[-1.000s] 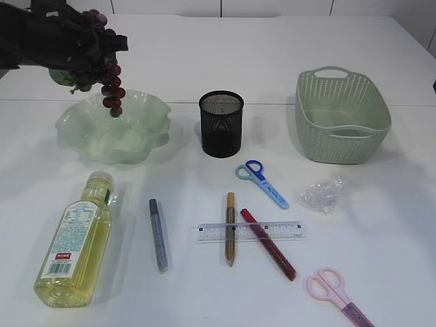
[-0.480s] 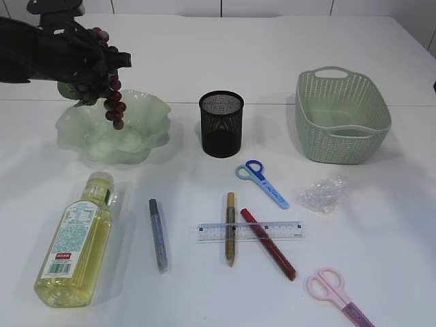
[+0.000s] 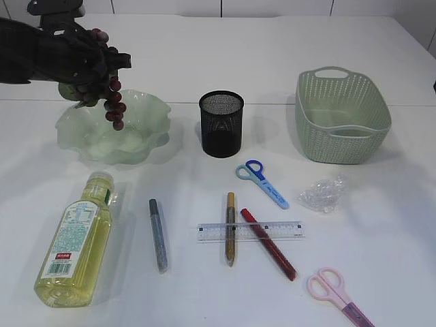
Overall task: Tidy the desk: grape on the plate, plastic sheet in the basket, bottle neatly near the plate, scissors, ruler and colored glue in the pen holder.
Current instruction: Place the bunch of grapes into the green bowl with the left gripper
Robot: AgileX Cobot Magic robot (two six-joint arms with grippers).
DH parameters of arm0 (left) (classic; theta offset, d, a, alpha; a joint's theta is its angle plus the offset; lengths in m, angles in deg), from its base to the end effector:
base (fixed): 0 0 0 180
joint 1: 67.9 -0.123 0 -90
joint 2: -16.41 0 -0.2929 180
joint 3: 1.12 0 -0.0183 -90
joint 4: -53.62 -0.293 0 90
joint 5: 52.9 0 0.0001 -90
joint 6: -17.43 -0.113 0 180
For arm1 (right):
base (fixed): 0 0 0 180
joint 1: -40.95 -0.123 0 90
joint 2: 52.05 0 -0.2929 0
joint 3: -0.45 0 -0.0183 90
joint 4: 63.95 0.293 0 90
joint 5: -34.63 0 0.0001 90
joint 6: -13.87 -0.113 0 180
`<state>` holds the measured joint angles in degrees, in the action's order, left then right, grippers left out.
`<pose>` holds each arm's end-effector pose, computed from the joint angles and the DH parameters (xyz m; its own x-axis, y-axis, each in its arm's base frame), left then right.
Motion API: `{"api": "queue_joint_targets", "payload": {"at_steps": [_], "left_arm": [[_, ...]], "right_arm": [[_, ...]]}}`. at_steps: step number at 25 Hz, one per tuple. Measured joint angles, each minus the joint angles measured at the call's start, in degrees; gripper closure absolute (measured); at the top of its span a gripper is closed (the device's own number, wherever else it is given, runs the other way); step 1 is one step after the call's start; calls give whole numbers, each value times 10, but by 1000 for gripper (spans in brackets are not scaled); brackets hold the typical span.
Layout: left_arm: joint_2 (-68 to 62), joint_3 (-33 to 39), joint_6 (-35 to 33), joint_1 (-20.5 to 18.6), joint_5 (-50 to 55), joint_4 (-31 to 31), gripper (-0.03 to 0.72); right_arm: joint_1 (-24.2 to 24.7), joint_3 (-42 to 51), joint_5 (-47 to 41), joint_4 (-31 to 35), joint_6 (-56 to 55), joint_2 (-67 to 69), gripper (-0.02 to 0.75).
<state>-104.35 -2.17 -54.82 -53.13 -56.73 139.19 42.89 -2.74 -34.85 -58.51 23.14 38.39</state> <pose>0.4966 -0.1232 0.1900 -0.5078 -0.1037 -0.8552 0.0836 0.9821 -0.1687 0.3387 -0.0014 0.3449 -0.9098 -0.0968 -0.4036 -0.1190 0.9924 0.0301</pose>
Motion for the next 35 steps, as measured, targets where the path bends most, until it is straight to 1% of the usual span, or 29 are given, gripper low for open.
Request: {"api": "queue_joint_targets", "payload": {"at_steps": [3,6,8,13,15,19,27,29,35], "left_arm": [[0,0,0,0,0,0,534],[-3,0,0,0,0,0,501],[-7,0,0,0,0,0,451],[-13,0,0,0,0,10,296],[-13,-1,0,0,0,14,261],[-13,-1,0,0,-1,15,244],[-13,-1,0,0,8,15,240],[-13,-1,0,0,18,5,239],[-13,-1,0,0,56,-60,239]], "right_arm": [[0,0,0,0,0,0,173],[0,0,0,0,0,0,173],[0,0,0,0,0,0,173],[0,0,0,0,0,0,173],[0,0,0,0,-1,0,173],[0,0,0,0,-1,0,173],[0,0,0,-1,-1,0,173],[0,0,0,-1,-1,0,173],[0,0,0,-1,-1,0,173]]}}
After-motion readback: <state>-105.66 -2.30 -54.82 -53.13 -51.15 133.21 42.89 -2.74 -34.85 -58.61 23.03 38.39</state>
